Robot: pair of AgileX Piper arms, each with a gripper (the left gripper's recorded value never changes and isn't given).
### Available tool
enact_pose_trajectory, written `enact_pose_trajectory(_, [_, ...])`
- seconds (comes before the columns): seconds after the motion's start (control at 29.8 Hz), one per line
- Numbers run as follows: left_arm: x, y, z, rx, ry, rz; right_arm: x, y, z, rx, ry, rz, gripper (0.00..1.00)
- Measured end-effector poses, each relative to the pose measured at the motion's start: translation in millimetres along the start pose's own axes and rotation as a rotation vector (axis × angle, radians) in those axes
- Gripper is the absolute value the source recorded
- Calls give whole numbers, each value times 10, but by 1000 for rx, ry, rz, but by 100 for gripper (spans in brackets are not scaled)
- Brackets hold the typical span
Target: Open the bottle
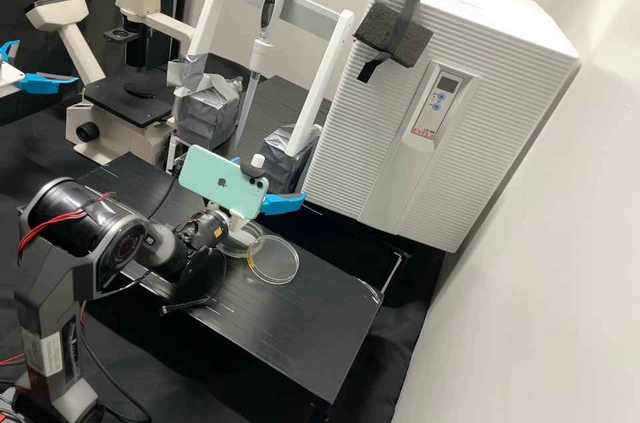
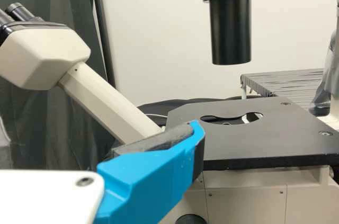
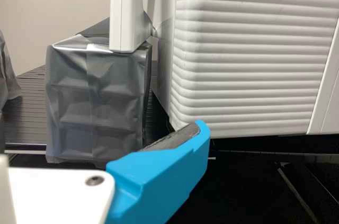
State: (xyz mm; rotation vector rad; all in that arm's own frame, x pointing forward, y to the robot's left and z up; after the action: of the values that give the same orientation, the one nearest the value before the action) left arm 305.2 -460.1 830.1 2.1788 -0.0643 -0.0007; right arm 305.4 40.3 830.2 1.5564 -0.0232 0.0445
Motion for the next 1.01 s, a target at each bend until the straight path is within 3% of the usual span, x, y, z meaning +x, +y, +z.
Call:
enact_pose_trajectory(0.37, [-12, -15, 6, 6, -9, -6, 0, 0, 0, 0, 0, 0, 100])
enact_pose_trajectory(0.44, [-50, -47, 18, -3, -26, -8, 0, 0, 0, 0, 0, 0, 100])
enact_pose_trajectory(0.57, [-207, -157, 96, -41, -103, -44, 0, 0, 0, 0, 0, 0, 100])
enact_pose_trajectory(0.7, [-405, -246, 207, -59, -251, -63, 0, 0, 0, 0, 0, 0, 100])
enact_pose_trajectory(0.84, [-563, -282, 229, -59, -336, -82, 0, 0, 0, 0, 0, 0, 100])
enact_pose_trajectory(1.01, [-708, -371, 215, -54, -362, -131, 0, 0, 0, 0, 0, 0, 100])
